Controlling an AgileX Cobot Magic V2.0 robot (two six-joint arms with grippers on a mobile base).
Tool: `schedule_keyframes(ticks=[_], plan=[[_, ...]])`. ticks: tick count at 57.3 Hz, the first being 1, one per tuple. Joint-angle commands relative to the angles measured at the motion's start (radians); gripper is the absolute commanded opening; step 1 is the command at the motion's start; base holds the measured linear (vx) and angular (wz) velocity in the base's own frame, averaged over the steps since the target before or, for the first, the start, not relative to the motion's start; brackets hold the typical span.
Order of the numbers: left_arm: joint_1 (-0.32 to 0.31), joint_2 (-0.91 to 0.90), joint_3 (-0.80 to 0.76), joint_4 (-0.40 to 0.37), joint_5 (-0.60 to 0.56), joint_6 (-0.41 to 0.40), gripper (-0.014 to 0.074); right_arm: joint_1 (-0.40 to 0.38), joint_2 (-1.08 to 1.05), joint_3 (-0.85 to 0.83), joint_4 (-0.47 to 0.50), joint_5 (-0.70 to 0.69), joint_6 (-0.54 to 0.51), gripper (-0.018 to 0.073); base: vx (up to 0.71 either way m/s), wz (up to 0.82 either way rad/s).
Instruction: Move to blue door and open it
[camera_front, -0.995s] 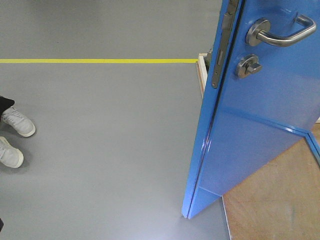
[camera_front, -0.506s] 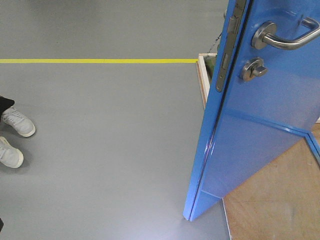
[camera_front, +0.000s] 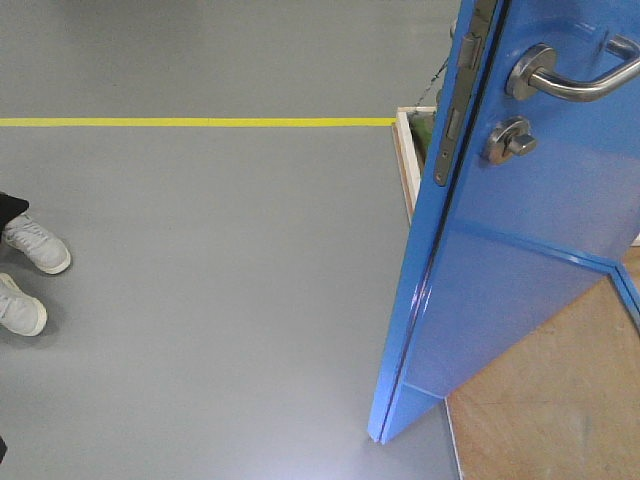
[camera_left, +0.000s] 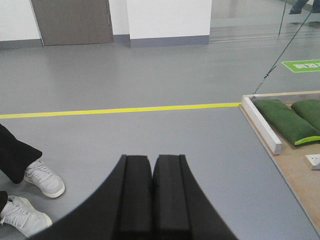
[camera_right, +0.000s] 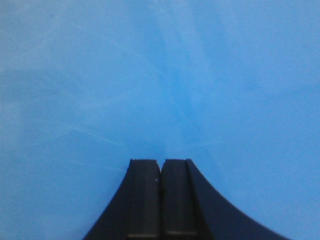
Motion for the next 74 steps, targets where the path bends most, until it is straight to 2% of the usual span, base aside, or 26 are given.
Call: schedule_keyframes(ticks=[1, 74], plan=[[-0.006, -0.012, -0.026, -0.003, -0.084, -0.007, 0.0073, 0.050, -0.028, -0.036, -0.006, -0.079, -0.007, 0.0012, 0.00, 0.00], [-0.006, -0.012, -0.026, -0.003, -0.084, -0.007, 0.0073, 0.063, -0.028, -0.036, 0.000, -0.095, -0.007, 0.0012, 0.00, 0.00]])
